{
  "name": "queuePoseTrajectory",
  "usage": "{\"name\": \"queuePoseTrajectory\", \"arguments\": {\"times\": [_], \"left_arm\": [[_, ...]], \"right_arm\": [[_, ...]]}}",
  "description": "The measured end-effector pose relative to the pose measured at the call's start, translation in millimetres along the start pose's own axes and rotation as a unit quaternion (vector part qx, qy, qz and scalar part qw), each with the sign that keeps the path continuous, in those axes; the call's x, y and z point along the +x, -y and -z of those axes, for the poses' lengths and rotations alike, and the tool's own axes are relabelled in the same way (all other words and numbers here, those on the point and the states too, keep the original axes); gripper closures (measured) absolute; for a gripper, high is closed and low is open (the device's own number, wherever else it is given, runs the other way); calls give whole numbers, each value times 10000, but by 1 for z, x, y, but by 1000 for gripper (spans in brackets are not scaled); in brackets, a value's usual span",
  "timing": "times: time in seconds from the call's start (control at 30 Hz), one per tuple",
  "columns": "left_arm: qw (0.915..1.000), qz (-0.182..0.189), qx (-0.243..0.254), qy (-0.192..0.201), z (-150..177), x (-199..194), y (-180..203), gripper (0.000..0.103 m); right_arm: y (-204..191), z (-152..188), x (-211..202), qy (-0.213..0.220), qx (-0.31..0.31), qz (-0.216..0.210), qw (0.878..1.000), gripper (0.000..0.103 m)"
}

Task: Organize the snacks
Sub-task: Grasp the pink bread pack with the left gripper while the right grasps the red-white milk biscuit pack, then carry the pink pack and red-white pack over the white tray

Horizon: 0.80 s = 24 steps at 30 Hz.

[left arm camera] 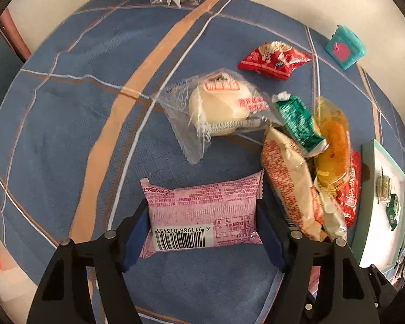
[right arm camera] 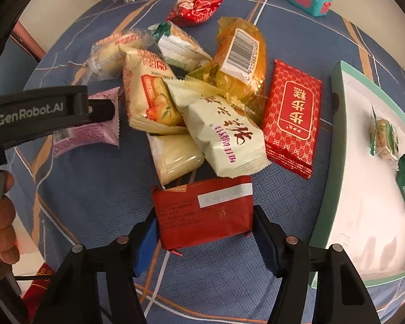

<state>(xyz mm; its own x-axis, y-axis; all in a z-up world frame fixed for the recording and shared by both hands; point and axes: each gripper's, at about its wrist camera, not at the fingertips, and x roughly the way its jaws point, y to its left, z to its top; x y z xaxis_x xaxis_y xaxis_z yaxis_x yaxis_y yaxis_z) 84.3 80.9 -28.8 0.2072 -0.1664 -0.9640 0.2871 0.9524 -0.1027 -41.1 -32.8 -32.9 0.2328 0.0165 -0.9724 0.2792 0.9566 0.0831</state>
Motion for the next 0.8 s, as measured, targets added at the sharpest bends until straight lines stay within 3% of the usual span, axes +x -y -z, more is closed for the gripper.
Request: {"name": "queuePoseTrajectory", "arguments": {"times": [0.43,0.73,0.8], "left_arm": [[9982,110,39,591,-5,-54,12,27],[9962,138,110,848,3,-72,19,27],[9961,136,126,859,2,-71,20,27]], "right_arm": [[28,-12,-52,442,365,-302,9979,39],[45,-9,-66,728,486,-411,9953,42],[47,-6,-67,749,495,-405,9951,48]]}}
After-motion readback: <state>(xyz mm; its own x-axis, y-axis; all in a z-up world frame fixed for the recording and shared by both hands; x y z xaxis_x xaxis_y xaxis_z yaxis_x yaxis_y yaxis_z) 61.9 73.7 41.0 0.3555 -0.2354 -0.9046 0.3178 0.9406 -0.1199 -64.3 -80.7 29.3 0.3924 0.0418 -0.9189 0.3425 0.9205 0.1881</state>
